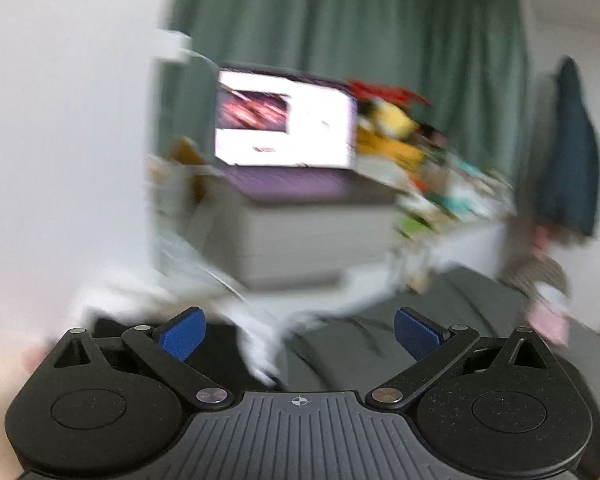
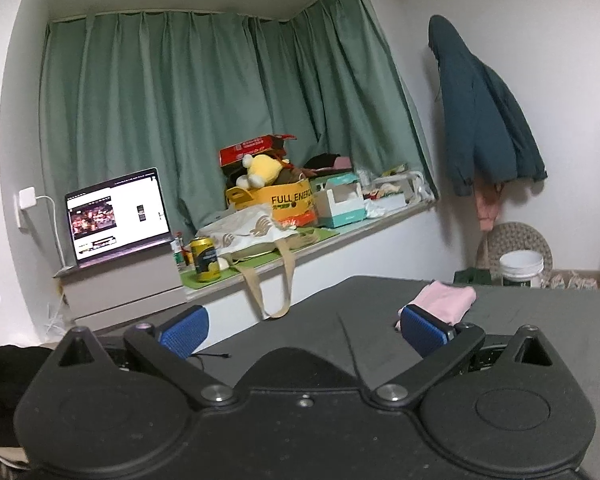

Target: Fold clothes

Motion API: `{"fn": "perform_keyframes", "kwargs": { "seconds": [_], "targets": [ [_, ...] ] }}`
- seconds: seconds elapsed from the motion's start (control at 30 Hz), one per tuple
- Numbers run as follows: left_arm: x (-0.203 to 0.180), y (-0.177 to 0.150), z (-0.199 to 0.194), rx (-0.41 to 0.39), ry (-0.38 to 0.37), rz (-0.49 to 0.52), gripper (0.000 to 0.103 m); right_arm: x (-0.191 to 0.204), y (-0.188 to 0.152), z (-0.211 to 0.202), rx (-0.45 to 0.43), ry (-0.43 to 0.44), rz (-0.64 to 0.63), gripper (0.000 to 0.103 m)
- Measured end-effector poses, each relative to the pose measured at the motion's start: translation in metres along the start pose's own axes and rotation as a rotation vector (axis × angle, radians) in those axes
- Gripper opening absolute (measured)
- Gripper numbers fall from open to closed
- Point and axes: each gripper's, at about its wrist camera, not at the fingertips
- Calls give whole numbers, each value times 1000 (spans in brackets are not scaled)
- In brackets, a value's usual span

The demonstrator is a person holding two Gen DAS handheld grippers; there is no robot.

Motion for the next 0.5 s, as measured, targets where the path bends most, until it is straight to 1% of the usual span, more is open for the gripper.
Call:
{"fn": "perform_keyframes", "kwargs": {
  "seconds": [0.07, 0.1, 0.17, 0.23, 0.3, 0.33, 0.37, 0.4, 0.43, 0.5],
  "targets": [
    [20, 24, 31, 14, 24, 5, 102, 3, -1, -4, 0, -6, -10, 103],
    [25, 33, 49, 51, 26, 6, 102, 4, -1, -5, 1, -13, -18, 103],
    [34, 51, 88, 134, 27, 7, 102, 3, -2, -7, 8, -31, -25, 103],
    [43, 54, 131, 269, 64, -39, 102, 1, -3, -9, 9, -43, -14, 103],
    [53, 57, 174, 406, 104, -87, 83, -1, -5, -12, 10, -55, -2, 103],
    [58, 58, 196, 475, 124, -112, 78, -1, -5, -13, 10, -61, 4, 103],
    [66, 52, 210, 537, 139, -138, 68, -3, -5, -15, 9, -66, 8, 103],
    [70, 47, 223, 576, 165, -132, 64, -4, -5, -16, 7, -71, 9, 103],
    [74, 41, 235, 611, 194, -122, 64, -4, -5, -17, 6, -74, 11, 103],
    [76, 32, 249, 611, 240, -84, 64, -5, -6, -16, 9, -75, 16, 103]
  ]
}}
Point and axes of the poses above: each gripper's, at about its wrist camera, not at the fingertips, and z roughly the way its jaws point, x to its left, y to its top, and after that the axes turned 8 degrees about -z, right-handed
